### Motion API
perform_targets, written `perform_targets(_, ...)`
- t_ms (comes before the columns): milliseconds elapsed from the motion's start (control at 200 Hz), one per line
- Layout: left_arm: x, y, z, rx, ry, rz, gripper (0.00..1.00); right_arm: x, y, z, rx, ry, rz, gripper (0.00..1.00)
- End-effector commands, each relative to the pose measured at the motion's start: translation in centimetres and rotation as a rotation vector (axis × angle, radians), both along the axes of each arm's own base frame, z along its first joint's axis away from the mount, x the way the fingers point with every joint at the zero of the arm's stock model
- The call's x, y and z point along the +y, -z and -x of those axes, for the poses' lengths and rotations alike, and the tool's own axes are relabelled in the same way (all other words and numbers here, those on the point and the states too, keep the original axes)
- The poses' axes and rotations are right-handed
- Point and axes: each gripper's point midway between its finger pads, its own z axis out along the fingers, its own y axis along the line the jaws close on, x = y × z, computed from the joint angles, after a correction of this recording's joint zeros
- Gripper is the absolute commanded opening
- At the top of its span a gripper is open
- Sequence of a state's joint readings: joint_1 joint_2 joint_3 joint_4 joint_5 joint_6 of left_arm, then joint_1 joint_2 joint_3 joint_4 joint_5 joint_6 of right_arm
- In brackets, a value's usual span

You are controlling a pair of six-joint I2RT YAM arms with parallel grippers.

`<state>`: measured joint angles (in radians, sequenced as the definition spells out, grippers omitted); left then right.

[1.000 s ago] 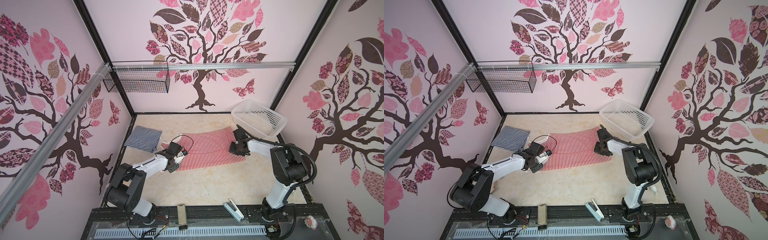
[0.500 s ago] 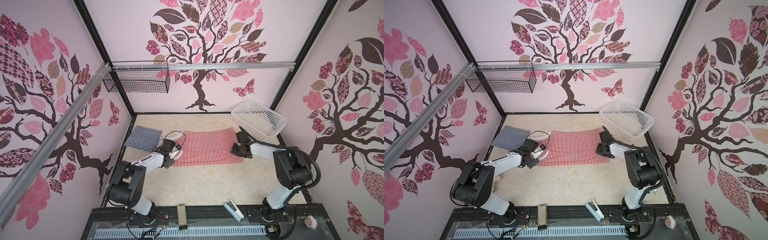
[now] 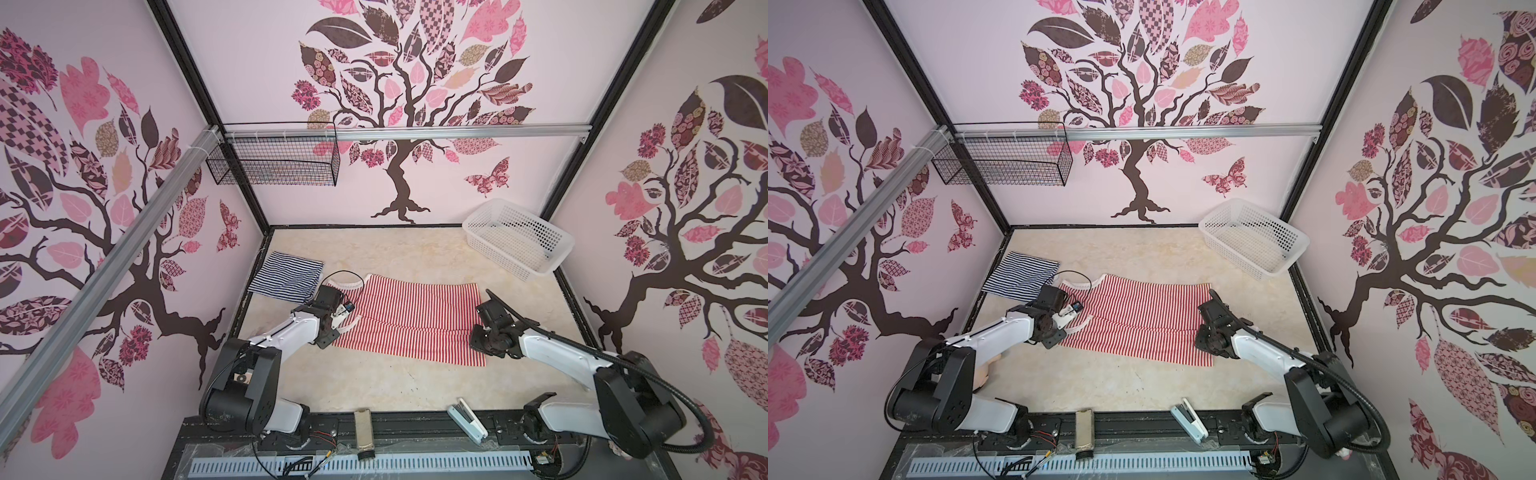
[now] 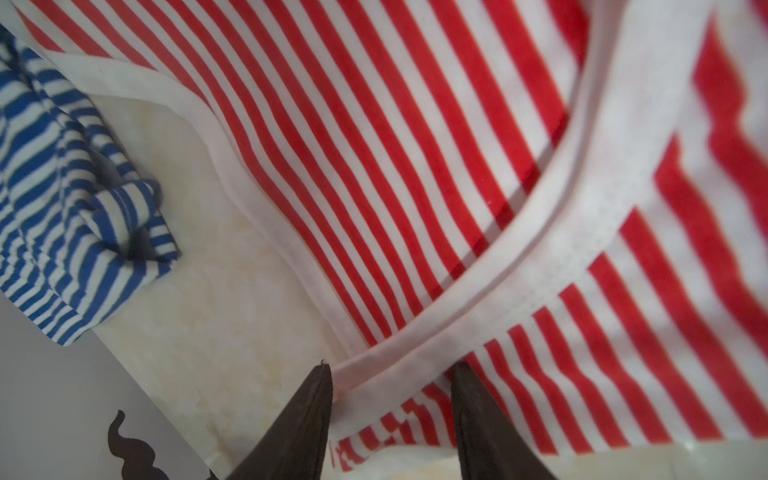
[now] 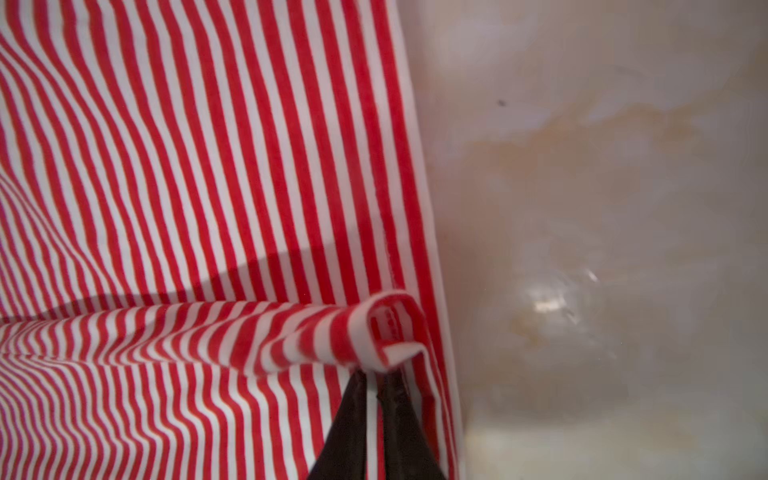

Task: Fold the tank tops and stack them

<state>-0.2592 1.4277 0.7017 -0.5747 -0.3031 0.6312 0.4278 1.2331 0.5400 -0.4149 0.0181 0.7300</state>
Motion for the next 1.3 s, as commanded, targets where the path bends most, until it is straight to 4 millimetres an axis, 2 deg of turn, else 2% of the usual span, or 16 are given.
perform_targets(0,0.9,-0.9,1.9,0.059,-0.012,-0.021,0.53,-0.7,-2.2,0.9,-0.009,0.036,-0.006,0.17)
perform_targets(105,-0.4,-3.7,0.2,-0.006,-0.035,0.054,0.55,-0.1,-4.4,-0.4,-0.066,0.027,-0.027,0.17)
perform_targets(240,-3.2,-5.1,-1.6,-0.01,-0.037,0.184,0.56,1.1,-3.7,-1.5,-0.041,0.003,-0.049,0.13)
perform_targets(430,-7.5,-4.3,-2.8,0.043,0.048,0.204,0.56,2.0,-1.2,-1.9,0.0,-0.004,-0.072,0.09)
perform_targets(595,-9.9,-2.9,-3.1,0.078,0.089,0.222,0.56,1.0,-0.2,-2.7,0.002,0.029,-0.018,0.08)
perform_targets(790,-10.2,-1.1,-3.8,0.094,0.09,0.211,0.56,0.0,1.0,-3.2,0.027,0.055,0.012,0.06)
perform_targets(925,-10.2,-0.1,-3.3,0.123,0.083,0.213,0.56,-1.2,1.8,-2.4,0.054,0.097,0.041,0.04)
perform_targets(1046,-9.8,0.7,-2.9,0.134,0.089,0.194,0.55,-0.9,1.6,-1.7,0.058,0.087,0.006,0.04)
perform_targets(1296,-8.5,2.1,1.2,0.224,0.122,0.179,0.54,-2.3,0.5,1.2,0.067,0.078,0.034,0.06)
